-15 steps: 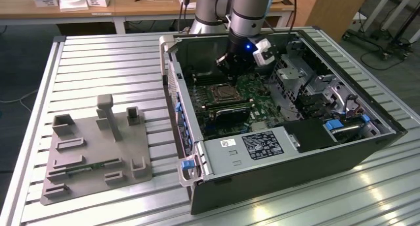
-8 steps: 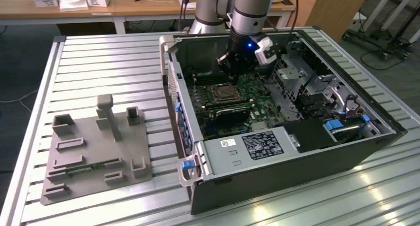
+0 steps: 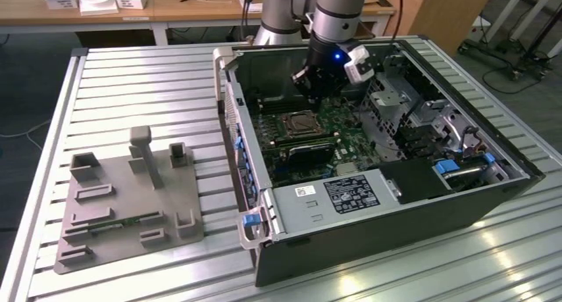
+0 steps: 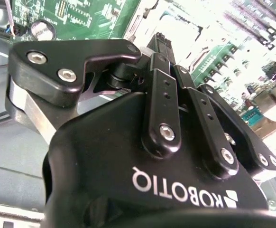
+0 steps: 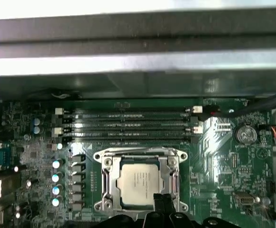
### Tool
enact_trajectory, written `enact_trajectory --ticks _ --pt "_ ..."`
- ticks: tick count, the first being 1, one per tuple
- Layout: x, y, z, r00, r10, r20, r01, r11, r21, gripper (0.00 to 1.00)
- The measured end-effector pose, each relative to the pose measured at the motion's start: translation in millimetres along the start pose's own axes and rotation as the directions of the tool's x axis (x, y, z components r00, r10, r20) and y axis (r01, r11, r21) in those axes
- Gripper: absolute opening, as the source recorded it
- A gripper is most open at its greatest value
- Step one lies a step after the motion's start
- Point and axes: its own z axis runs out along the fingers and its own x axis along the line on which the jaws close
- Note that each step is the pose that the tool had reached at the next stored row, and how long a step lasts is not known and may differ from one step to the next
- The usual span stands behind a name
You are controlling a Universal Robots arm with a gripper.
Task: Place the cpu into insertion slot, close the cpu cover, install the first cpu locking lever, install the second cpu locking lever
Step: 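Install the second cpu locking lever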
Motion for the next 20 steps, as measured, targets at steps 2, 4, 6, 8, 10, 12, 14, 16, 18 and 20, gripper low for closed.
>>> enact_trajectory --ticks 2,4,6,8,10,12,14,16,18,20 --pt "-0.1 -4.6 0.0 1.0000 0.000 -0.0001 0.000 1.0000 -0.0038 0.10" --pt "-0.2 -9.1 0.0 1.0000 0.000 -0.0001 0.000 1.0000 -0.0067 0.10" --pt "-0.3 -12.1 -0.1 1.0000 0.000 -0.0003 0.000 0.9999 -0.0117 0.10" --pt "-0.2 -12.8 0.0 1.0000 0.000 -0.0002 0.000 0.9999 -0.0130 0.10" --pt "-0.2 -13.0 -0.7 1.0000 0.000 -0.0004 0.000 0.9999 -0.0128 0.10" --pt "-0.3 -12.9 -3.5 1.0000 0.000 -0.0003 0.000 0.9999 -0.0131 0.10" --pt "-0.4 -12.9 -8.9 1.0000 0.000 -0.0003 0.000 0.9999 -0.0130 0.10" --pt "-0.6 -13.0 -14.9 1.0000 0.000 -0.0005 0.000 0.9999 -0.0127 0.10" --pt "-0.7 -13.9 -16.6 1.0000 0.000 -0.0002 0.000 0.9999 -0.0134 0.10" --pt "-0.7 -16.9 -17.2 1.0000 0.000 -0.0003 0.000 0.9999 -0.0136 0.10"
